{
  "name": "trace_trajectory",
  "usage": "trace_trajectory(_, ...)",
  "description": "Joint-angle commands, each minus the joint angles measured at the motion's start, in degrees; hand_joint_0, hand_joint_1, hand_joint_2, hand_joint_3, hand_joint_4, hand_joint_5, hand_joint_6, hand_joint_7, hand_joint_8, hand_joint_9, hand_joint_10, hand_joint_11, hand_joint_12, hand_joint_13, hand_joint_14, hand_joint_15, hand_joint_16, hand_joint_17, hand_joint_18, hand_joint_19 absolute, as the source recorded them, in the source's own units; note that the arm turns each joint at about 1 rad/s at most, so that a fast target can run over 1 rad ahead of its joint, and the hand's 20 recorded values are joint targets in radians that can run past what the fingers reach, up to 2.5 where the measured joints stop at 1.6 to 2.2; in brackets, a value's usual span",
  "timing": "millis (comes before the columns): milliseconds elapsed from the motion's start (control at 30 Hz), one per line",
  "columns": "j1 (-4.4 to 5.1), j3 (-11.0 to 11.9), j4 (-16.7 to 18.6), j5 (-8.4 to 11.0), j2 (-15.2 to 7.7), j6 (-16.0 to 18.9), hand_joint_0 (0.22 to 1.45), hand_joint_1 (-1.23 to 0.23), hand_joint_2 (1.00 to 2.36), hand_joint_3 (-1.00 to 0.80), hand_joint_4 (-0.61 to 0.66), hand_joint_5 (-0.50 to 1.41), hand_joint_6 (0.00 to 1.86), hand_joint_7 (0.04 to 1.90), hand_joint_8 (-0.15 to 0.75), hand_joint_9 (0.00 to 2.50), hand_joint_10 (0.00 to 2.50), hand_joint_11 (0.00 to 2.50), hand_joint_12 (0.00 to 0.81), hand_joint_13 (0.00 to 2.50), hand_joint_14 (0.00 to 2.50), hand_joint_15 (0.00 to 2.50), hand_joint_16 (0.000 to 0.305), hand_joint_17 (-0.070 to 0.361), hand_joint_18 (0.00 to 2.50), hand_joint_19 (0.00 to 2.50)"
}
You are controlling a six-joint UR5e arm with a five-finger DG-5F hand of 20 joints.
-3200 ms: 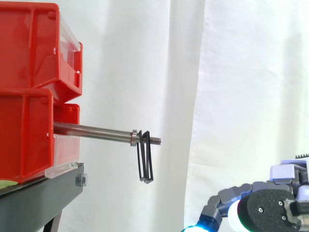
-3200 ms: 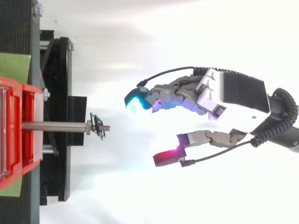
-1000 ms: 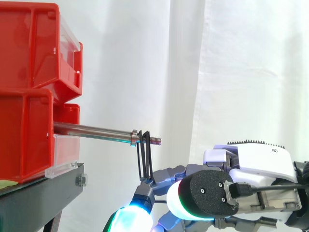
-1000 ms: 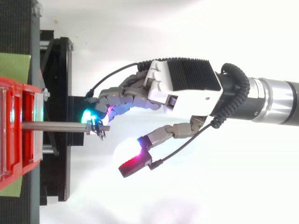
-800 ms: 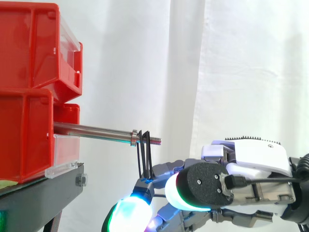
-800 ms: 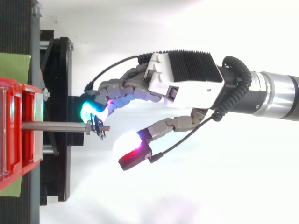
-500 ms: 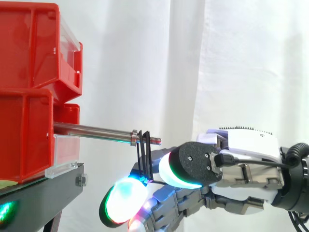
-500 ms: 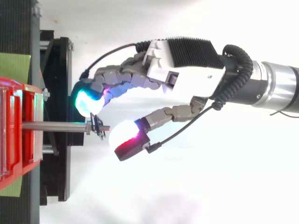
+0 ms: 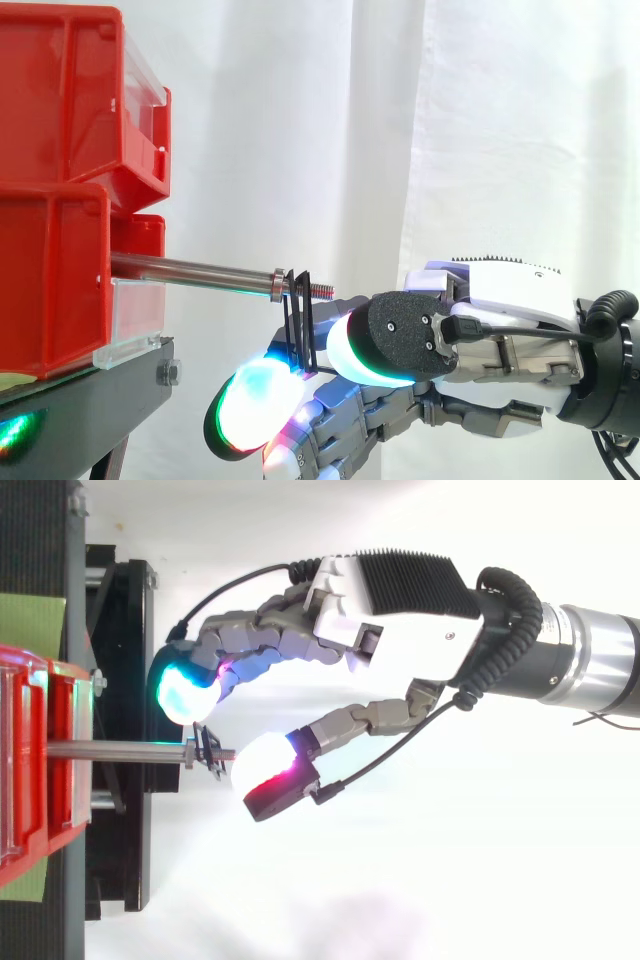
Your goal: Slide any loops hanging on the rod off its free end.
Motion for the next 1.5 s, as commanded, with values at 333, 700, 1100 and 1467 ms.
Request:
trace_trajectory(333,1.93,0.0,1.7,2.25,-0.07,-0.02,0.56,-0.61,1.0,-0.45,0.21,-0.15,0.5,1.06,0.257,0.86,0.01,0.28,0.265,0.83,0.01,0.14,0.039,0.087,0.8,0.41)
trace_trajectory(700,2.19,0.09,2.75,2.17,-0.07,0.25,0.56,-0.61,1.0,-0.45,0.21,-0.15,0.5,1.08,0.257,0.86,0.01,0.28,0.266,0.84,0.01,0.14,0.038,0.087,0.81,0.41)
trace_trajectory(1100,1.67,0.09,2.75,1.73,-0.07,0.6,0.57,-0.63,1.01,-0.44,0.19,-0.14,0.5,1.13,0.253,0.86,0.01,0.28,0.262,0.84,0.01,0.14,0.038,0.086,0.81,0.41)
trace_trajectory(1467,0.96,0.09,2.23,0.85,-0.07,0.6,0.58,-0.64,1.01,-0.43,0.16,-0.13,0.5,1.23,0.253,0.86,0.01,0.29,0.26,0.85,0.01,0.15,0.038,0.086,0.82,0.41)
